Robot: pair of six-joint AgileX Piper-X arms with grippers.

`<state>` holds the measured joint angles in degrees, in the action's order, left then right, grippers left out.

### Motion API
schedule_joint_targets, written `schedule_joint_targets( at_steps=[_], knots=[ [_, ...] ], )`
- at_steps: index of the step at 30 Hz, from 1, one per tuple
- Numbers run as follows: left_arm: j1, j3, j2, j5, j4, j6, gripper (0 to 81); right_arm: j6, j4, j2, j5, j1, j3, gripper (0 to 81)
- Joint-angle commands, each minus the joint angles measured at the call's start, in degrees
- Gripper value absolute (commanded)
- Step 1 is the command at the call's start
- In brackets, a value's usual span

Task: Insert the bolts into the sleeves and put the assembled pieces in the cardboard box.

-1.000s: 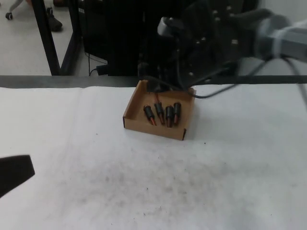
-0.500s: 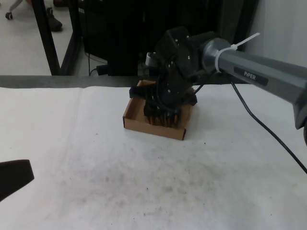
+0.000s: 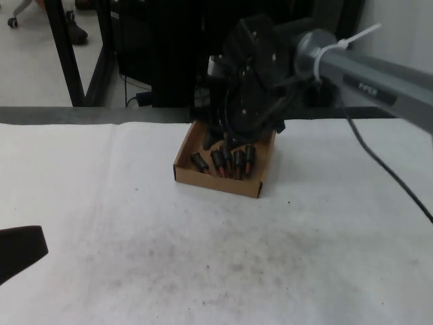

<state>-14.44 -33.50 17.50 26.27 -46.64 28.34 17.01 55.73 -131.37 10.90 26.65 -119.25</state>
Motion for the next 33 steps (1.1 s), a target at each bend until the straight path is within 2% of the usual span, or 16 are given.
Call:
schedule_joint_targets(
  at_steps=[1, 6, 11, 16, 22, 29, 33],
  knots=[
    [0.1, -0.4, -0.4, -0.5, 0.2, -0.1, 41.3, -2.6, 5.2, 4.3, 0.8, -0.2, -0.9, 41.1],
    [0.1, -0.4, -0.4, -0.5, 0.2, -1.8, 41.3, -5.2, 15.8, 10.8, -1.1, -0.1, -0.9, 41.1],
    [0.1, 0.6, -0.4, -2.3, 0.2, -9.6, 41.3, -8.3, 21.5, 20.0, -10.9, 1.6, -0.2, 41.1],
    [0.1, 3.9, -0.4, -4.8, 0.3, -12.1, 41.3, -8.3, 22.5, 31.2, -14.1, 4.6, 8.0, 41.1],
    [0.1, 10.9, -0.3, -4.8, 3.8, -12.0, 41.3, -4.8, 18.5, 49.5, -17.6, 9.7, 29.2, 41.1],
    [0.0, 20.2, -0.2, -1.6, 15.3, -10.0, 41.3, 8.1, 8.2, 73.2, -17.5, 16.9, 55.7, 41.1],
    [-0.2, 25.2, -0.2, 0.3, 22.6, -6.5, 41.3, 13.7, 2.1, 84.2, -18.0, 19.3, 67.2, 41.1]
  ],
)
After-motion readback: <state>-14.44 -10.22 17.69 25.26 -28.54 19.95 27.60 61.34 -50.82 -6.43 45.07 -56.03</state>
